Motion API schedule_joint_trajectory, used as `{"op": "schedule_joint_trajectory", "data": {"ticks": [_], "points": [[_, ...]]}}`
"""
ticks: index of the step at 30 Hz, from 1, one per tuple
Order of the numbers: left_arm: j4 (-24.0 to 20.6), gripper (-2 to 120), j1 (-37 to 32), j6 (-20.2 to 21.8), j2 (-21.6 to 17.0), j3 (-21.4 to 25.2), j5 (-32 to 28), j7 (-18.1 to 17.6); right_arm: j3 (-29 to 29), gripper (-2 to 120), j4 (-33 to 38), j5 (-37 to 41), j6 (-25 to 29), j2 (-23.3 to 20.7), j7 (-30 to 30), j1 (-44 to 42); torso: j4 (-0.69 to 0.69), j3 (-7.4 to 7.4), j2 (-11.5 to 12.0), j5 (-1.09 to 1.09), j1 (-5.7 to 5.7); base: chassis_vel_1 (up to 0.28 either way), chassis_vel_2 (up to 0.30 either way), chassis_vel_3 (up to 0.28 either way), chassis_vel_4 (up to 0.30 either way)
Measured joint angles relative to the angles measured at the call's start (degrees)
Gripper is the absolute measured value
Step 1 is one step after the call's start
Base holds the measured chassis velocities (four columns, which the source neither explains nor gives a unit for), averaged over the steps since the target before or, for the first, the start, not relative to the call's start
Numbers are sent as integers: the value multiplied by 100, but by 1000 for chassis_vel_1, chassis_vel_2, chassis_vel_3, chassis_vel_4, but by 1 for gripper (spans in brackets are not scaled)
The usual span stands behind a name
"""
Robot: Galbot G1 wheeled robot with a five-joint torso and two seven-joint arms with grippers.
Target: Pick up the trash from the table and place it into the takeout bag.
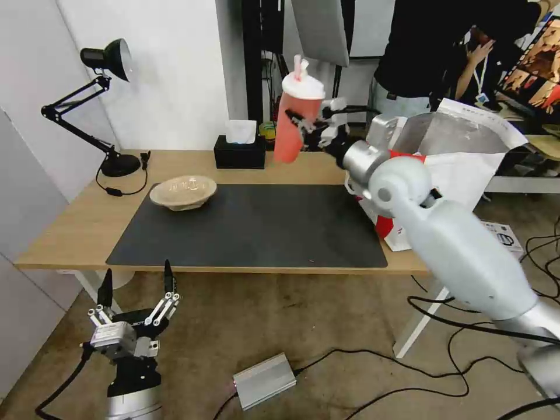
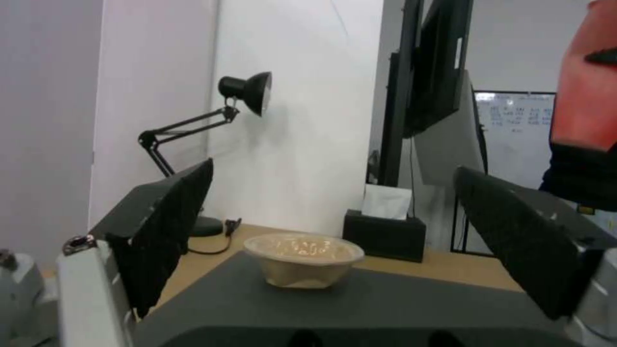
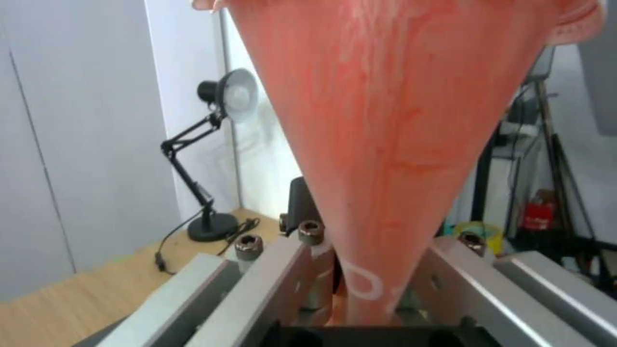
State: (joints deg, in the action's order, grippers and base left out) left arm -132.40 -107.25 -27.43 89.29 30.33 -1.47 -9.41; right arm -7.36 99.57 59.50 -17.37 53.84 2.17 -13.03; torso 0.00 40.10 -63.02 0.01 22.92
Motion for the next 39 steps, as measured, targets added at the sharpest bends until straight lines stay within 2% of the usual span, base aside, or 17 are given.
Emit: {"op": "schedule_joint_trajectory", "data": {"ticks": [3, 13, 28, 39], "points": [[3, 100, 15, 0, -35, 11, -8, -1, 1, 3, 28, 142, -21, -277, 28, 173, 0, 0, 0, 0, 0, 0, 0, 0, 0], [-26, 100, 7, 3, -51, -5, -18, -2, 163, 3, 2, 353, -251, -807, 191, 456, 0, 0, 0, 0, 0, 0, 0, 0, 0], [-63, 100, -24, 8, -109, -46, -17, -2, 481, 3, -152, 451, -313, -1306, 230, 451, 0, 0, 0, 0, 0, 0, 0, 0, 0], [-70, 100, -36, 9, -115, -102, 16, -2, 798, 3, -339, 255, -283, -1587, 203, 125, 0, 0, 0, -1, 0, 0, 0, 0, 0]]}}
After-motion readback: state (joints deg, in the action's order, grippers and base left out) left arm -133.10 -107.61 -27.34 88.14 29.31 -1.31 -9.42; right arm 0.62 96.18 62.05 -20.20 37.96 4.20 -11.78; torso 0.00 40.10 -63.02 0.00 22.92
